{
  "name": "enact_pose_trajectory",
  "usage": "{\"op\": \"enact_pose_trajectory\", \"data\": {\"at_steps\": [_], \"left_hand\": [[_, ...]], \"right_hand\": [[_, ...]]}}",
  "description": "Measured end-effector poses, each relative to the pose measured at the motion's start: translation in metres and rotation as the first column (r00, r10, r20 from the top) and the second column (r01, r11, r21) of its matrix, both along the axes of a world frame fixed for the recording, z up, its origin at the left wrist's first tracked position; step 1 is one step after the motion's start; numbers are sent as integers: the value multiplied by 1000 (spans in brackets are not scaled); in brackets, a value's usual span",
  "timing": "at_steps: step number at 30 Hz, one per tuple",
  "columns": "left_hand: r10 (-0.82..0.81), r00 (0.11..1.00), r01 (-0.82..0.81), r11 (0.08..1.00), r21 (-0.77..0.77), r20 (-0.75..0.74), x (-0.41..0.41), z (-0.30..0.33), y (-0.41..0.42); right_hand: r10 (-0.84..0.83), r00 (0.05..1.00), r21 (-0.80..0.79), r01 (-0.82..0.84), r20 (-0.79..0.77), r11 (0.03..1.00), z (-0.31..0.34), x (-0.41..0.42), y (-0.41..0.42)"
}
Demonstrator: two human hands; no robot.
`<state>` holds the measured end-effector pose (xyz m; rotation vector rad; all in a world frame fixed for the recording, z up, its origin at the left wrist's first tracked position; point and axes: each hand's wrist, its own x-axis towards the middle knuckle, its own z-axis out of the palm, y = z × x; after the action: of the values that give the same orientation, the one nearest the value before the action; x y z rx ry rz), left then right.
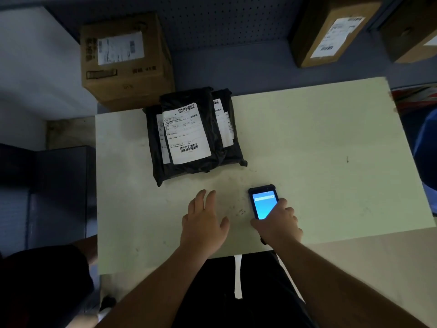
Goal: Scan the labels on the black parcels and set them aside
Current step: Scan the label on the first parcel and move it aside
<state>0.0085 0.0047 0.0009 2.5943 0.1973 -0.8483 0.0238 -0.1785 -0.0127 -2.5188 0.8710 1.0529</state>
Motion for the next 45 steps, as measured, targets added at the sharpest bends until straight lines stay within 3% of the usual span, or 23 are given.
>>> {"op": "enact_pose_trajectory", "data": {"at_steps": [12, 20, 25, 32, 36, 41, 45], "left_hand": [[92, 968, -74, 994, -82, 232, 23, 29, 18], [322, 813, -241, 945, -223, 485, 49, 42, 34], [646, 687, -535, 760, -370, 333, 76, 31, 45], [749, 653, -703, 656, -277, 115, 104, 20, 43], [808, 589, -783, 565, -259, -19, 121, 13, 37], [862, 503, -845, 474, -248, -66, 133, 9, 31], [869, 492, -857, 472, -209, -53, 139, 9, 26]], "right_hand": [[-5, 1000, 118, 2, 29, 993, 32, 14, -14], [3, 999, 139, -10, 49, 990, 41, 14, -29], [-1, 998, 140, -8, 62, 990, 40, 12, -37], [-10, 998, 139, 0, 69, 990, 47, 12, -41], [-10, 997, 140, -1, 77, 990, 49, 13, -47], [-23, 996, 133, 11, 91, 991, 51, 11, -53], [-45, 995, 131, 33, 88, 991, 50, 8, -60]]}}
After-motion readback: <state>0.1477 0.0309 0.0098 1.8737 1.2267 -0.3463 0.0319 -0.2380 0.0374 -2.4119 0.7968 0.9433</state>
